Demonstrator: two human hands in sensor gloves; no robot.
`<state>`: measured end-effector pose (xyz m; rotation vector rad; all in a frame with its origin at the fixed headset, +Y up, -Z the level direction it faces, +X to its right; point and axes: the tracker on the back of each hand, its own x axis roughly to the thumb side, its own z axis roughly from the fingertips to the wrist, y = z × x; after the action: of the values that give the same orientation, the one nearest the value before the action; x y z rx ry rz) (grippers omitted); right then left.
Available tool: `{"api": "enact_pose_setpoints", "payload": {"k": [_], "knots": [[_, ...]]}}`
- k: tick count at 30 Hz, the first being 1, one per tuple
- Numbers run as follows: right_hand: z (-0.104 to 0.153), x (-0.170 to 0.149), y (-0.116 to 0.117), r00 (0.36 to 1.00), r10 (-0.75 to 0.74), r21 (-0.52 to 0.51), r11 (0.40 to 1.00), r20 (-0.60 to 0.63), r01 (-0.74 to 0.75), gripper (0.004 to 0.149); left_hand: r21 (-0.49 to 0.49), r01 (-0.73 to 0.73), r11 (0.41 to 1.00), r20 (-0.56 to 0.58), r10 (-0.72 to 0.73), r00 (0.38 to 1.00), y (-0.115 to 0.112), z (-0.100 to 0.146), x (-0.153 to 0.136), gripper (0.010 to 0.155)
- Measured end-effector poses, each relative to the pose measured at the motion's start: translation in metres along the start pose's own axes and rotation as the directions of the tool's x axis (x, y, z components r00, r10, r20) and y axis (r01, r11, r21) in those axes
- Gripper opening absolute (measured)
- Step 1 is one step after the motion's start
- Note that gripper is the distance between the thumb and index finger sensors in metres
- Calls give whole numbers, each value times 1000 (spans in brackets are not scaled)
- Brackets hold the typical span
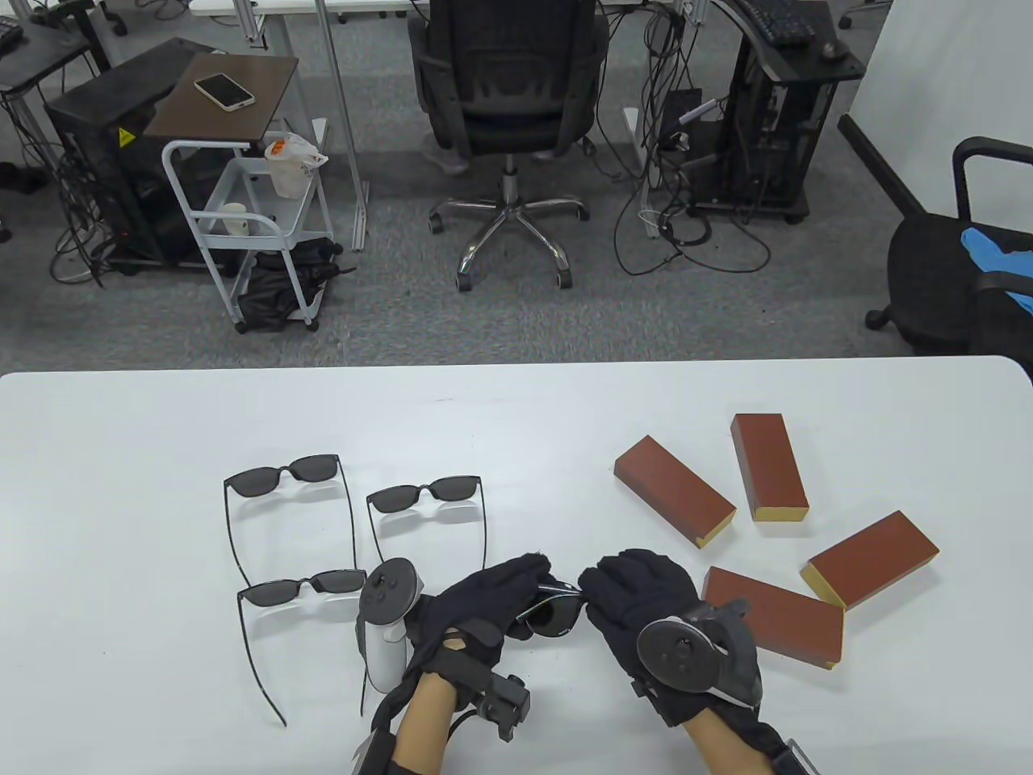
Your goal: Slide to open storage boxes and store sunglasses
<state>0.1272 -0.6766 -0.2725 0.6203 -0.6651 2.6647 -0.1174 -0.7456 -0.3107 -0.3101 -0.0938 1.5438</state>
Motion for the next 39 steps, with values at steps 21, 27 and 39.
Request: {"api": "enact_pose_setpoints", "payload": {"k": [21,27,39], "knots": [[8,4,62,979,183,481,852,94,-205,38,364,525,770,-42,-549,835,20,18,24,58],[11,10,76,979,176,525,826,106,-206,38,416,652,633,-66,-694,716,19,20,31,58],[13,-9,66,995,96,493,867,-14,-76,47,410,649,641,-36,-700,714,14,21,34,57]]}}
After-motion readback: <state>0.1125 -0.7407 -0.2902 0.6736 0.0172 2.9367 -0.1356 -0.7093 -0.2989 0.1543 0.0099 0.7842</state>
